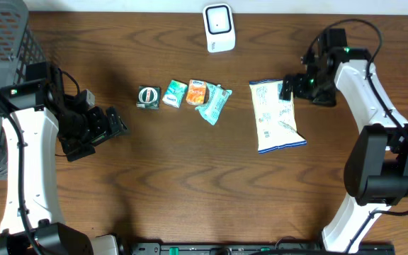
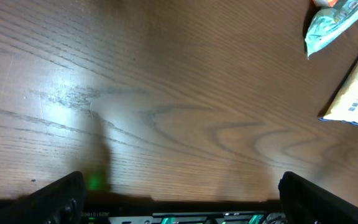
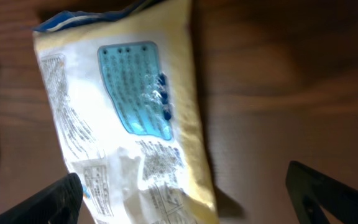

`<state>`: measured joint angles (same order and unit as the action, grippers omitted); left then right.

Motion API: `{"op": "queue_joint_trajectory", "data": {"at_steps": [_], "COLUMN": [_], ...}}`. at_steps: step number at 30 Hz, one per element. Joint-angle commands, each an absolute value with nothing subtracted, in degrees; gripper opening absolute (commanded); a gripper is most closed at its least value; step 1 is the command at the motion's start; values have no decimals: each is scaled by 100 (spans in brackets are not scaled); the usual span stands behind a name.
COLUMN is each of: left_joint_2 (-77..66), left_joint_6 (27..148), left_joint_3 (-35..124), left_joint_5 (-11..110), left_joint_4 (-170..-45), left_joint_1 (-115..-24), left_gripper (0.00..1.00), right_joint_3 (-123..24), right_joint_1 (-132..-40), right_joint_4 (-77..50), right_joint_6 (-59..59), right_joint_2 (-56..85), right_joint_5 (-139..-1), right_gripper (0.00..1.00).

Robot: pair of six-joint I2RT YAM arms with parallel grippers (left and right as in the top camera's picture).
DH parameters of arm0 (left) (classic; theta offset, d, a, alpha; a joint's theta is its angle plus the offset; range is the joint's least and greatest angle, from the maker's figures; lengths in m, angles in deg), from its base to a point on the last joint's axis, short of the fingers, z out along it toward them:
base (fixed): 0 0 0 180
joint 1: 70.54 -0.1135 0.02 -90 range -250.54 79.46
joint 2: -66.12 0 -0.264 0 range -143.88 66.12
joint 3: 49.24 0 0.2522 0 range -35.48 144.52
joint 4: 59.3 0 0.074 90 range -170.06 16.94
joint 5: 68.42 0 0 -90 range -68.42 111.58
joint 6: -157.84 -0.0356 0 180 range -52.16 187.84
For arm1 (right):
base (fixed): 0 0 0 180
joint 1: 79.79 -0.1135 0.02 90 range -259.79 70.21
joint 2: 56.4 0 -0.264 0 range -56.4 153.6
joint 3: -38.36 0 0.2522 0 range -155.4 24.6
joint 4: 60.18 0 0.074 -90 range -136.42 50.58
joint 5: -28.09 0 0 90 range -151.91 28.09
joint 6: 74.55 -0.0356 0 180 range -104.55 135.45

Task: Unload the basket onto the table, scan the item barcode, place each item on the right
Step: 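Regrasp the snack bag's upper edge with the right gripper, then lift the bag and hold its back side up to the scanner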

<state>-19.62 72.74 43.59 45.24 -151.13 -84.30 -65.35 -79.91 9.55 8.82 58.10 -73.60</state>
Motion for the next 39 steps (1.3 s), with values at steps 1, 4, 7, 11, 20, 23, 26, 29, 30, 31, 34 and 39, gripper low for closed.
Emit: {"op": "queue_joint_trajectory", "data": {"at_steps": [1, 4, 7, 11, 20, 23, 26, 29, 30, 31, 34, 39], "left_joint_2": [-1960, -1960, -1960, -1960, -1960, -1960, -1960, -1960, -1960, -1960, -1960, -1960], "left_joint_6": [7303, 7305, 7303, 7303, 7303, 7303, 7303, 7303, 7303, 7305, 7303, 7305], "left_joint_3": [4370, 4370, 4370, 4370, 4370, 4370, 4370, 4370, 4370, 4370, 4370, 4370], "left_joint_5": [4513, 4513, 4513, 4513, 4513, 4513, 4513, 4513, 4513, 4513, 4513, 4513], "left_joint_4": [-15139, -15139, -15139, -15139, -15139, -15139, -15139, -15139, -15139, -15139, -15139, -15139], "left_joint_1": [-8421, -8421, -8421, -8421, -8421, -8421, -8421, -8421, -8421, -8421, -8421, -8421], "left_gripper": [98, 98, 98, 98, 98, 98, 97, 98, 98, 98, 98, 98], "right_joint_3": [-6000, -5536, -5215, -4806, -4607, -4924, -5315, -5433, -5442, -5442, -5442, -5442], "right_joint_1": [-7943, -7963, -8037, -8214, -8306, -8160, -7956, -7921, -7924, -7924, -7924, -7926], "right_joint_4": [520, 45, -248, -650, -853, -527, -197, -189, -206, -210, -210, -370], "right_joint_6": [1146, 1153, 1150, 1199, 1122, 1131, 1404, 1644, 1690, 1688, 1719, 2479], "right_joint_2": [5810, 5810, 5810, 5810, 5777, 5709, 5561, 5445, 5405, 5373, 5359, 5359], "right_joint_5": [-8221, -8494, -8608, -8605, -8752, -9425, -10854, -11803, -12026, -12183, -12441, -13799], "right_gripper": [99, 99, 99, 97, 1, 1, 1, 1, 1, 1, 1, 1]}}
